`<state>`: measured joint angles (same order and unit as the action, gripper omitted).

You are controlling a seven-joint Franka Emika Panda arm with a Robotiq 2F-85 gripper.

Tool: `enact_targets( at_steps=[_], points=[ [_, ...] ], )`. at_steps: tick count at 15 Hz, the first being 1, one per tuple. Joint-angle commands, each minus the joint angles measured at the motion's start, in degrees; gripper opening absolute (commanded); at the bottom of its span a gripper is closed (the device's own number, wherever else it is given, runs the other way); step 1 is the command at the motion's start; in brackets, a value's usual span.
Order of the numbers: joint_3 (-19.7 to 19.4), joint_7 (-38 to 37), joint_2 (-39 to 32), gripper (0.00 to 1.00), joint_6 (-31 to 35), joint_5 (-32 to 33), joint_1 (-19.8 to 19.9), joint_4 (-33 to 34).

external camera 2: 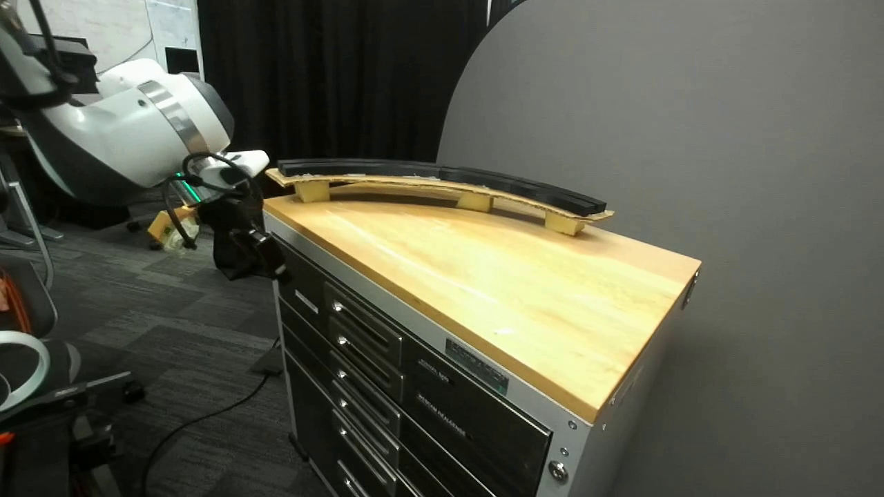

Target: Pick up the screwdriver and place it in the drawer, then close the drawer

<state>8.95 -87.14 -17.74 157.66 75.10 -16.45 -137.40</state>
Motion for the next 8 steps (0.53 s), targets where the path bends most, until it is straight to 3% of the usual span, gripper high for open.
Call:
enact_targets(
  at_steps=[1,4,5,6,7,8],
  points=[
    [8.80,15.63,5.20,0.79,1.74,-14.81,7.97,-8.41],
    [21.91,28.92,3.77,0.99,-2.29,-29.44,17.40,-10.02],
    [14.90,21.85,2.70,1.00,-0.33,-22.92,11.68,-8.45],
    [16.90,23.19,2.68,0.91,-0.83,-24.35,13.01,-8.79],
    [16.50,22.99,2.66,0.99,-0.83,-24.19,12.65,-8.79],
    [16.04,22.99,2.56,1.00,-0.82,-24.13,12.47,-8.73]
  ],
)
